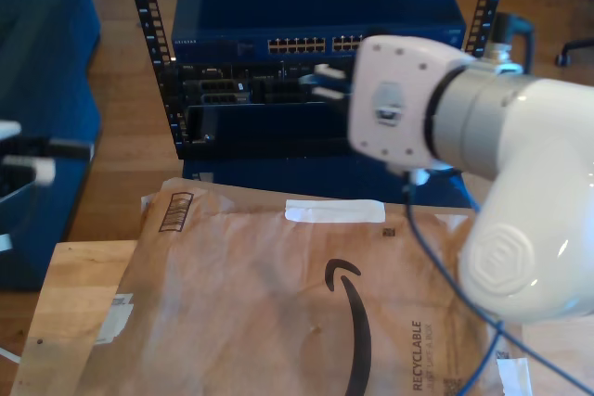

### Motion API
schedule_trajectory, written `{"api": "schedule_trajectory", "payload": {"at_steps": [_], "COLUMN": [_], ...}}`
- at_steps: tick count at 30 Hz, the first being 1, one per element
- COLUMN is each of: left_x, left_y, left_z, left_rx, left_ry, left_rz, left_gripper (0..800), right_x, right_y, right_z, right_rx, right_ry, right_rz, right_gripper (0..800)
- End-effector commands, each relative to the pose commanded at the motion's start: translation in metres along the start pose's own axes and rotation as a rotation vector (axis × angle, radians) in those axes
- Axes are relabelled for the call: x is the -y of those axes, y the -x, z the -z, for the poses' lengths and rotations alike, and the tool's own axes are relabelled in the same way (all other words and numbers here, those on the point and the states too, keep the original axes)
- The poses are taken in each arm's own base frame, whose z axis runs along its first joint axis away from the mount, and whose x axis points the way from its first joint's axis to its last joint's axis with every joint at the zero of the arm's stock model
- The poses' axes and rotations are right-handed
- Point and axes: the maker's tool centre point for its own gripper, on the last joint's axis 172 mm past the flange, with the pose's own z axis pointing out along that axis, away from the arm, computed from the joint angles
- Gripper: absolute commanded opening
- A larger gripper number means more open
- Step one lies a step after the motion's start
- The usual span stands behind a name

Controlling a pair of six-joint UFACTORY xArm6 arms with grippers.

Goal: Grab the cable and plug it in

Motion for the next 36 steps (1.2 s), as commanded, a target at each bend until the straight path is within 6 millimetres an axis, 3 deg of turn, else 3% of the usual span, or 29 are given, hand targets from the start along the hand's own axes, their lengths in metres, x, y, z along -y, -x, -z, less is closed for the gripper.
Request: {"api": "schedule_trajectory", "payload": {"at_steps": [4, 7, 9, 12, 17, 22, 25, 31, 34, 36], "left_x": [0.009, 0.028, 0.047, 0.067, 0.099, 0.123, 0.13, 0.139, 0.142, 0.142], "left_y": [-0.038, -0.093, -0.124, -0.171, -0.242, -0.284, -0.299, -0.337, -0.35, -0.361], "left_z": [0.041, 0.055, 0.06, 0.054, 0.022, -0.003, -0.012, 0.008, 0.0, 0.006], "left_rx": [0.004, -0.084, -0.116, -0.183, -0.318, -0.374, -0.383, -0.48, -0.473, -0.507], "left_ry": [0.104, 0.106, 0.114, 0.117, 0.071, 0.098, 0.13, 0.204, 0.208, 0.22], "left_rz": [-0.098, -0.041, -0.076, -0.063, -0.051, -0.089, -0.114, -0.168, -0.196, -0.222], "left_gripper": [798, 798, 798, 798, 798, 798, 798, 798, 798, 799], "right_x": [-0.008, -0.015, -0.017, -0.014, -0.015, -0.01, -0.014, -0.018, -0.015, -0.01], "right_y": [-0.025, -0.053, -0.06, -0.067, -0.077, -0.085, -0.088, -0.093, -0.095, -0.097], "right_z": [0.001, 0.004, 0.006, 0.011, 0.006, 0.004, 0.0, -0.008, -0.01, -0.008], "right_rx": [-0.057, -0.115, -0.132, -0.153, -0.188, -0.226, -0.231, -0.251, -0.259, -0.274], "right_ry": [-0.041, -0.058, -0.079, -0.125, -0.151, -0.191, -0.183, -0.188, -0.203, -0.235], "right_rz": [0.062, 0.083, 0.092, 0.117, 0.186, 0.248, 0.252, 0.263, 0.268, 0.279], "right_gripper": [33, 40, 43, 47, 43, 37, 36, 36, 37, 38]}}
